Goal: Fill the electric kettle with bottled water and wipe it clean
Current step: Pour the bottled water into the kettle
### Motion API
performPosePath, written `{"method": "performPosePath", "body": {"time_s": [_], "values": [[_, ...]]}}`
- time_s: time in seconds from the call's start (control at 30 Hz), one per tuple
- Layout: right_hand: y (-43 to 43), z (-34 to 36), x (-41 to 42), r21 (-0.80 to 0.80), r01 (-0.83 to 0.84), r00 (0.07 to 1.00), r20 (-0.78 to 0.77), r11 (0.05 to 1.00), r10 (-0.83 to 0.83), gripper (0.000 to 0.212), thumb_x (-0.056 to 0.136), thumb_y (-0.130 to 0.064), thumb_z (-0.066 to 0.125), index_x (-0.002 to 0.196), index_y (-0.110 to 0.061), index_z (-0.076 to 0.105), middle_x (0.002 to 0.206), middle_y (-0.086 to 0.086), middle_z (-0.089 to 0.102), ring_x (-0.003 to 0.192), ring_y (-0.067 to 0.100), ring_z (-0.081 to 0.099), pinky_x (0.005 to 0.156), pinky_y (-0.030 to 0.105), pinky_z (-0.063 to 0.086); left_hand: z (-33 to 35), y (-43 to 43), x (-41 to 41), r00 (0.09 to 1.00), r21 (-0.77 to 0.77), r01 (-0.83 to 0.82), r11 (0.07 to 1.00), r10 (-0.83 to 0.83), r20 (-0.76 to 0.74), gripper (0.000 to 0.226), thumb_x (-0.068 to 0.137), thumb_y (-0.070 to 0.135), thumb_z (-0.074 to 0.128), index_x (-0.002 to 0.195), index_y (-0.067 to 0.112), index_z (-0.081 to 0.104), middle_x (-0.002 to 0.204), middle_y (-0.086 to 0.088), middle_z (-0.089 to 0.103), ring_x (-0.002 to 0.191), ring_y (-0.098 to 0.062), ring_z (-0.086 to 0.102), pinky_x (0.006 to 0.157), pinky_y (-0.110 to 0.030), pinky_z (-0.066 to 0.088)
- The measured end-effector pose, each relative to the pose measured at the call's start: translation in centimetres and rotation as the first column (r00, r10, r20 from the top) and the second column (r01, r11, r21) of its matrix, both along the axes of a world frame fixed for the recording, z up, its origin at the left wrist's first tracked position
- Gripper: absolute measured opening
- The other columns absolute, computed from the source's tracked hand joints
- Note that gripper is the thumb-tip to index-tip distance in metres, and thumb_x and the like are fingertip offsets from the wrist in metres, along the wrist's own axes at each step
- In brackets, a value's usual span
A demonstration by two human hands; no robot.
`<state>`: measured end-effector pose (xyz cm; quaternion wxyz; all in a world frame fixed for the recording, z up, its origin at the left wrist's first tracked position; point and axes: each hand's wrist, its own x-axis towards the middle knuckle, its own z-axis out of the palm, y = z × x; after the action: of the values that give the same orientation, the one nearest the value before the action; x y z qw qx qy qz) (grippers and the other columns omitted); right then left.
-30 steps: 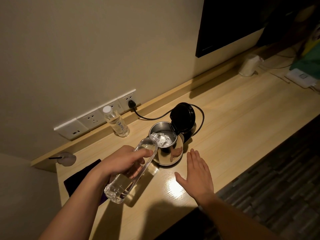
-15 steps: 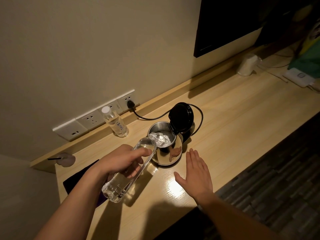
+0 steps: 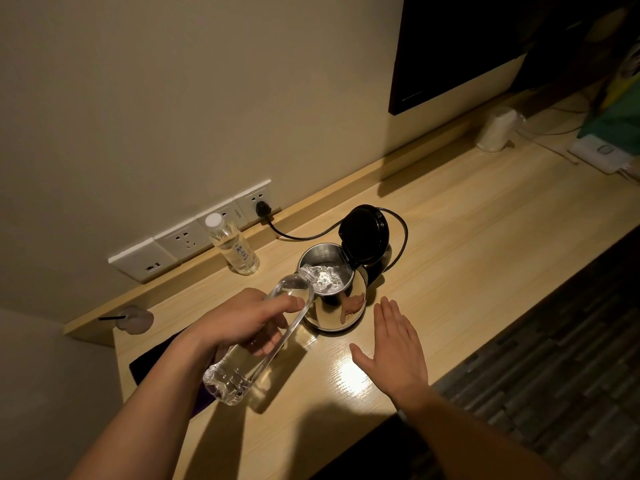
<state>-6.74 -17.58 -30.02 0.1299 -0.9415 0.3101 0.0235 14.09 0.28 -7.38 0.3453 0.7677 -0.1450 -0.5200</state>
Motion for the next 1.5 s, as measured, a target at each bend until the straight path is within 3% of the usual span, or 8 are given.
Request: {"method": "performPosePath", "body": {"time_s": [0.9,1.5], "values": [[0.1,0.8,-0.1,0.005,-0.022,1.0,0.003,1.0,0.022,0.101,0.093,-0.08,0.026,0.166,-0.012,0.01,0.175,0.006,0.0,0.16,0.018,-0.008,0.128,0.037,0.003,0.8,-0.2,-0.4,1.0,0.015,0.002,1.0,-0.002,-0.021,0.074,0.061,0.068,0.074,0.087,-0.001,0.074,0.064,-0.011,0.068,0.049,-0.019,0.062,0.05,-0.028,0.052],[0.1,0.6,-0.1,-0.001,-0.011,1.0,0.017,1.0,0.011,0.1,0.093,-0.079,0.029,0.165,-0.012,0.016,0.175,0.007,0.006,0.161,0.019,-0.003,0.129,0.04,0.011,0.6,-0.1,-0.2,0.999,0.008,-0.009,1.0,0.009,-0.038,0.067,0.064,0.067,0.076,0.079,0.002,0.074,0.065,-0.015,0.065,0.05,-0.023,0.06,0.05,-0.028,0.051]]}}
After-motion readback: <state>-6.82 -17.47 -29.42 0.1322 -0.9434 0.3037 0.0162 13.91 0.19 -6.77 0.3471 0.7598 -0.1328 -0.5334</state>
